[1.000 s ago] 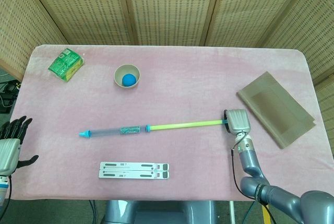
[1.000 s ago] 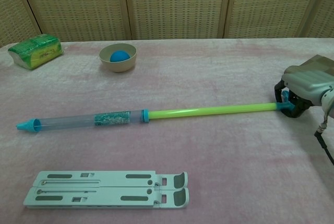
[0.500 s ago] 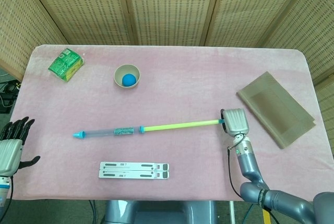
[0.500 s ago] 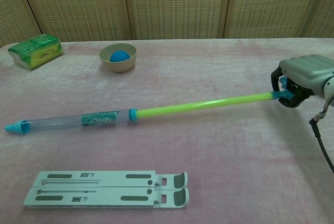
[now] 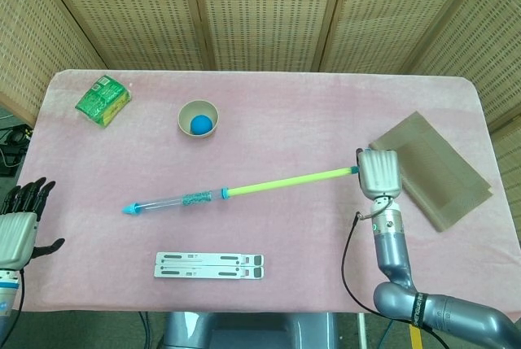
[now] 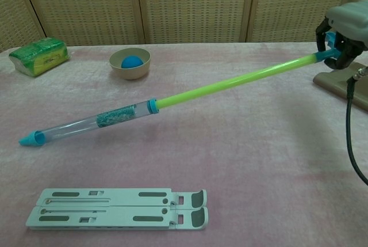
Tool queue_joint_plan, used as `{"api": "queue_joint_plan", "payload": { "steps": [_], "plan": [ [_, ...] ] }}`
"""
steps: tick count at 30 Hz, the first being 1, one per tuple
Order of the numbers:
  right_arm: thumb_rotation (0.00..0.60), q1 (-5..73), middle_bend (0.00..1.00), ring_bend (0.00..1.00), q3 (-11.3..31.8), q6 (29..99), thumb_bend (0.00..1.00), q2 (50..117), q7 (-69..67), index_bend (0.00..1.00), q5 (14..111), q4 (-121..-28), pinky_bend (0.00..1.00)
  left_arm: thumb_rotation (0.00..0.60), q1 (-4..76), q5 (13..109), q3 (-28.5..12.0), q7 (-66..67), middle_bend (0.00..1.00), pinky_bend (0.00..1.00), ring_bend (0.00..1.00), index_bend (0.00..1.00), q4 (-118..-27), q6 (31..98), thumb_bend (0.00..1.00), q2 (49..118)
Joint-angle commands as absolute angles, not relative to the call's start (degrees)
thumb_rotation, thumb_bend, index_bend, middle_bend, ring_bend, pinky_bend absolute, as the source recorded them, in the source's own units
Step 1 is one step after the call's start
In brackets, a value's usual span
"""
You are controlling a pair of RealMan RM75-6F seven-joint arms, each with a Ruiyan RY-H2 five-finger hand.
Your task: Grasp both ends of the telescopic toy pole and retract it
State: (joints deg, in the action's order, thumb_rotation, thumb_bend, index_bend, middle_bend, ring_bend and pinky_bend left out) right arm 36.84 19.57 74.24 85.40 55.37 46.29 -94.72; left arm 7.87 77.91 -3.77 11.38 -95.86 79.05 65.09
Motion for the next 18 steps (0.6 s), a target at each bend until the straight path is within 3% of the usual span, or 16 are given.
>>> {"api": "queue_joint_plan", "payload": {
  "steps": [1,3,6,8,13,18],
  "plan": [
    [0.600,37.3,1.00,1.00,20.2,75.4,0.62,84.2,56.1,0.85,45.4,-95.8,0.65,0.600,8.7,76.5,-5.2,12.6,0.00,0.03,0.00,0.02,-95.8,79.1,0.17,65.5],
    [0.600,37.4,1.00,1.00,20.7,76.1,0.62,83.4,56.4,0.85,44.7,-96.5,0.65,0.600,9.4,75.2,-6.2,13.8,0.06,0.15,0.08,0.09,-95.8,78.8,0.19,66.1],
    [0.600,37.4,1.00,1.00,20.9,76.9,0.62,82.1,56.7,0.85,44.0,-98.0,0.65,0.600,10.6,73.3,-7.7,15.6,0.40,0.39,0.38,0.24,-95.5,78.4,0.24,67.5],
    [0.600,37.5,1.00,1.00,20.9,77.5,0.62,81.0,57.0,0.85,43.7,-99.1,0.65,0.600,11.7,71.0,-8.7,16.8,0.57,0.51,0.52,0.31,-94.7,77.3,0.25,69.3],
    [0.600,37.6,1.00,1.00,20.7,78.2,0.62,79.6,57.0,0.85,42.6,-100.6,0.65,0.600,14.3,65.6,-10.2,19.0,0.76,0.64,0.69,0.40,-93.1,73.2,0.25,72.4],
    [0.600,38.1,1.00,1.00,20.4,78.3,0.62,79.3,56.4,0.85,41.6,-100.4,0.65,0.600,18.0,58.6,-11.7,21.8,0.84,0.68,0.76,0.42,-91.4,67.0,0.25,74.9]
  ]
}}
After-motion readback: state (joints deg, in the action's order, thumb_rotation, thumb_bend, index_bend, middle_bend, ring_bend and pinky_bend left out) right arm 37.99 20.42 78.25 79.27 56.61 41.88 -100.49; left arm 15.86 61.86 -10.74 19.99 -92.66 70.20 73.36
